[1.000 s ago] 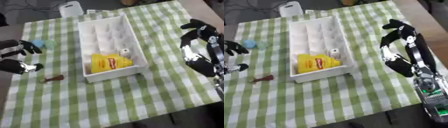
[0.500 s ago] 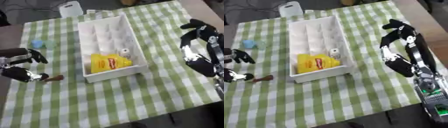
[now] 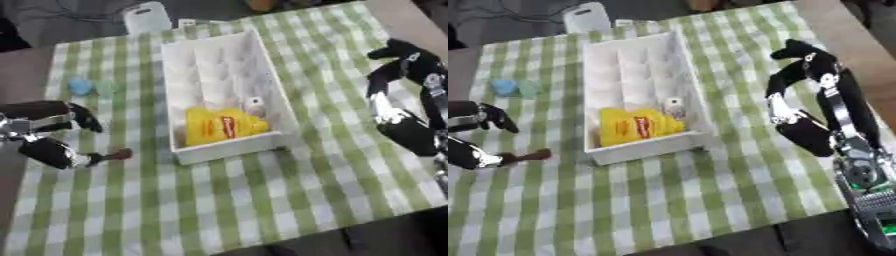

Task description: Pick up objects on the table and place them in the box.

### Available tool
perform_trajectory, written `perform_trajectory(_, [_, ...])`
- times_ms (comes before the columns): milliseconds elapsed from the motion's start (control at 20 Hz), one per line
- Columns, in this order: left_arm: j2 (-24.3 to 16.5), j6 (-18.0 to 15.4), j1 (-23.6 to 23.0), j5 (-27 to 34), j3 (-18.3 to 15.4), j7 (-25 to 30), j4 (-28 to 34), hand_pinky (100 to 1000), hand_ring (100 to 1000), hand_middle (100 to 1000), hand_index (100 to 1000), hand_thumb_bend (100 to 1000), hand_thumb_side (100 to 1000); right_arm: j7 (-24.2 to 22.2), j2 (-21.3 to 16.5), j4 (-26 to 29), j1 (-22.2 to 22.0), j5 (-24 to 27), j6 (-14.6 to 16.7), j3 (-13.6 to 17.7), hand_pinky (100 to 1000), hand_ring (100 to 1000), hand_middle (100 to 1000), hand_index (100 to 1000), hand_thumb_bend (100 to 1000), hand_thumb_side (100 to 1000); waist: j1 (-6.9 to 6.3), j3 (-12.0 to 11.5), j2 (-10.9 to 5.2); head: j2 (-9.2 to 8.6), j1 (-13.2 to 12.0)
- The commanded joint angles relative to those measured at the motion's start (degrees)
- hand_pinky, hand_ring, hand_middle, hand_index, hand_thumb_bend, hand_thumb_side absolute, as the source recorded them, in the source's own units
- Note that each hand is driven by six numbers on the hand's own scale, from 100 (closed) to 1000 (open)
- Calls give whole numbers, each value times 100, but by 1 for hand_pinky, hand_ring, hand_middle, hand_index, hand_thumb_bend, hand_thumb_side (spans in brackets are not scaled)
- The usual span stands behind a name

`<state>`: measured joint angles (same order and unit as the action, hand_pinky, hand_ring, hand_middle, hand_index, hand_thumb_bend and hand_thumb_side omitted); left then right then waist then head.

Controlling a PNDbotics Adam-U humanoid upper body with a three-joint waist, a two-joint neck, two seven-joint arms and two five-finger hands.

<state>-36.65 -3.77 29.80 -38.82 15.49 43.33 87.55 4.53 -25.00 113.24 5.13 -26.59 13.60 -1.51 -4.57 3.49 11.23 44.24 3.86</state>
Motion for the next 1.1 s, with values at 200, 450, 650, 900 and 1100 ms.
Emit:
perform_trajectory(200, [-10, -3, 184, -192, -78, -73, -113, 793, 826, 765, 850, 418, 442, -4, -129, 136, 71, 23, 7, 13, 563, 609, 725, 939, 100, 501, -78, -9, -162, -12, -542])
perform_trajectory(450, [59, 19, 232, -211, -72, -167, -188, 785, 810, 735, 831, 408, 422, -4, -131, 136, 79, 23, 1, 11, 563, 609, 725, 939, 100, 506, -92, -13, -158, -12, -540])
perform_trajectory(650, [138, 60, 272, -271, -26, -308, -240, 782, 802, 724, 823, 414, 423, -6, -128, 136, 82, 20, -6, 9, 563, 609, 725, 939, 100, 508, -101, -3, -156, -12, -509])
perform_trajectory(900, [210, 96, 304, -342, 38, -411, -274, 780, 799, 712, 813, 422, 423, -9, -125, 136, 83, 18, -7, 7, 563, 609, 725, 939, 100, 509, -104, 10, -153, -12, -493])
perform_trajectory(1100, [340, 136, 352, -546, 147, -487, -350, 797, 822, 691, 795, 444, 426, -10, -124, 136, 85, 19, -7, 5, 563, 609, 726, 939, 100, 508, -103, 19, -156, -12, -475])
